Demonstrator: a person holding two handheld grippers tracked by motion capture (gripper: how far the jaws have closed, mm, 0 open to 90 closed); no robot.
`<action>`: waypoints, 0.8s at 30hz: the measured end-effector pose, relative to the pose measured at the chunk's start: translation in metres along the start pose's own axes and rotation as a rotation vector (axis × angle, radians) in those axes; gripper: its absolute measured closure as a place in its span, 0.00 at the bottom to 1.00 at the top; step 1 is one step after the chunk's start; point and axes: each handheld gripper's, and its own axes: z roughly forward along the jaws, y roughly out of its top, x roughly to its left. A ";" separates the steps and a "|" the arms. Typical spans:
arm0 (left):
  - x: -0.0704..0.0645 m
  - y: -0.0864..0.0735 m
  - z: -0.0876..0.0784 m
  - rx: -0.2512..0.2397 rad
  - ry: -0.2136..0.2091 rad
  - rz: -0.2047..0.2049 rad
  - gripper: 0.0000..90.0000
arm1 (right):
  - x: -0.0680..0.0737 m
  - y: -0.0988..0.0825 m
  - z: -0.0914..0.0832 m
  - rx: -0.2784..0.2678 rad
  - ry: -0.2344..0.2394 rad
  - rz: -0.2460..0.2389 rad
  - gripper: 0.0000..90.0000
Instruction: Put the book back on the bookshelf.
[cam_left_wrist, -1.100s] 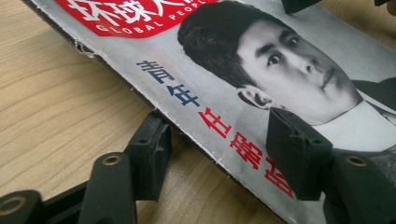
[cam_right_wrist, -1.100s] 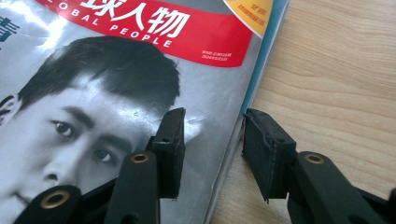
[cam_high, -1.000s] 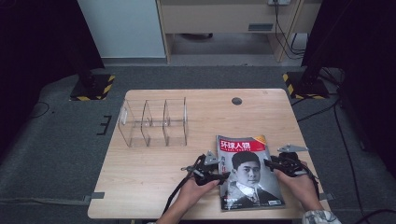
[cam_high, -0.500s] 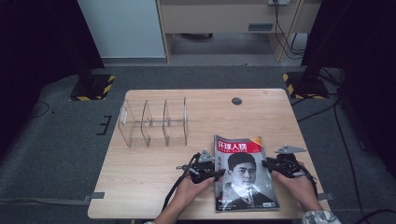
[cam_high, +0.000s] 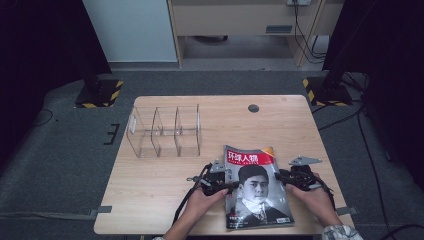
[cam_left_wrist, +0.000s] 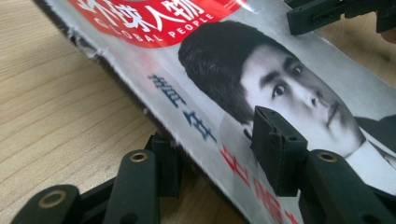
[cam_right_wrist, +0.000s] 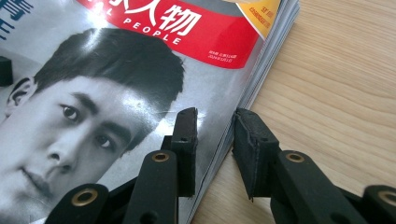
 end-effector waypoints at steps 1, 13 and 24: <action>0.000 0.000 0.000 0.000 -0.001 0.000 0.60 | 0.001 0.000 0.001 0.002 0.005 -0.007 0.78; 0.004 0.001 -0.003 0.012 -0.029 -0.019 0.56 | 0.009 0.002 0.003 0.002 0.022 -0.044 0.75; 0.009 0.002 -0.003 0.004 -0.026 -0.057 0.47 | 0.015 0.003 0.006 0.011 0.039 -0.057 0.73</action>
